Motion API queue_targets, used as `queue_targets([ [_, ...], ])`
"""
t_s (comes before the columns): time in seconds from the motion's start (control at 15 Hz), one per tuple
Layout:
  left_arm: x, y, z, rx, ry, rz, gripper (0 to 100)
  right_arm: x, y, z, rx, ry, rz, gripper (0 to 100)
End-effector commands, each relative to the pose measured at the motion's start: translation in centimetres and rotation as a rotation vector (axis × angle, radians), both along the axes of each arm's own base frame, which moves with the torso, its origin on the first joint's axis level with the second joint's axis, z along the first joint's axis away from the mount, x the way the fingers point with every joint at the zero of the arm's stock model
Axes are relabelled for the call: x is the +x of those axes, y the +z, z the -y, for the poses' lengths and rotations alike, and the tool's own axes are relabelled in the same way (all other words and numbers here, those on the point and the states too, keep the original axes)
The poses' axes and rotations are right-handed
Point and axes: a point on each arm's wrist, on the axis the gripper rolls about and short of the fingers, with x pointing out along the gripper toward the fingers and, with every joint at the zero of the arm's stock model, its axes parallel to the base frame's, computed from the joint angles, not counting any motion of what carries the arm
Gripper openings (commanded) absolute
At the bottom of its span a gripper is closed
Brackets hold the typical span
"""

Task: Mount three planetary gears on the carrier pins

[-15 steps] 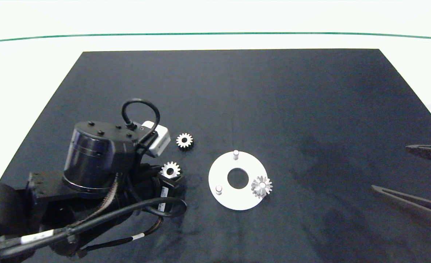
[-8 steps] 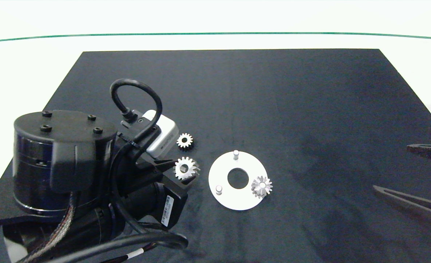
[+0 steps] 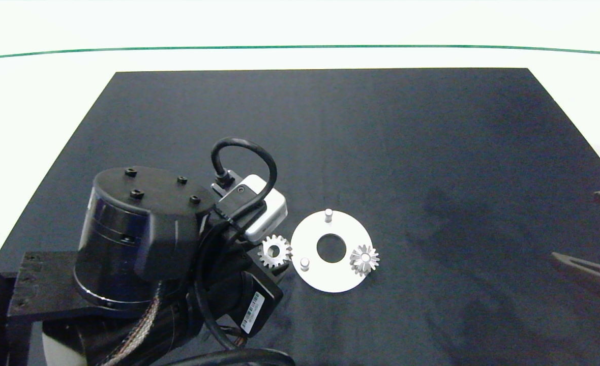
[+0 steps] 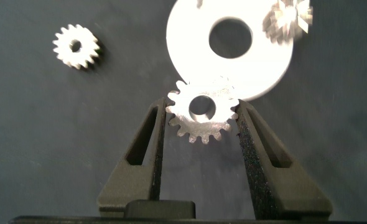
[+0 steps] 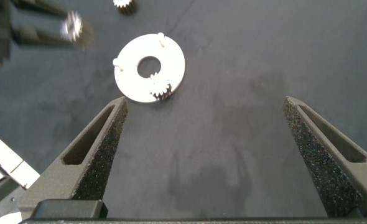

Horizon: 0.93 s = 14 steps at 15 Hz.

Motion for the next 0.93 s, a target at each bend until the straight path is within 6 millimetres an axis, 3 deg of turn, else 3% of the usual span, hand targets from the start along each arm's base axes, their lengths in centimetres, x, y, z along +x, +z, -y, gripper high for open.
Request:
queue_targets([
  [0.07, -0.1, -0.4, 1.5, 0.027, -0.027, -0.038, 22, -0.8, 0.6, 0.8, 0.028, -0.002, 0.037, 100],
  [0.33, 1.5, -1.2, 4.1, 0.045, -0.025, -0.064, 22, -1.1, 0.6, 1.1, 0.000, 0.003, 0.059, 100],
  [0.93, 3.1, -1.8, 6.0, 0.103, -0.047, -0.043, 22, -1.7, 0.6, 1.7, 0.016, 0.002, 0.078, 100],
])
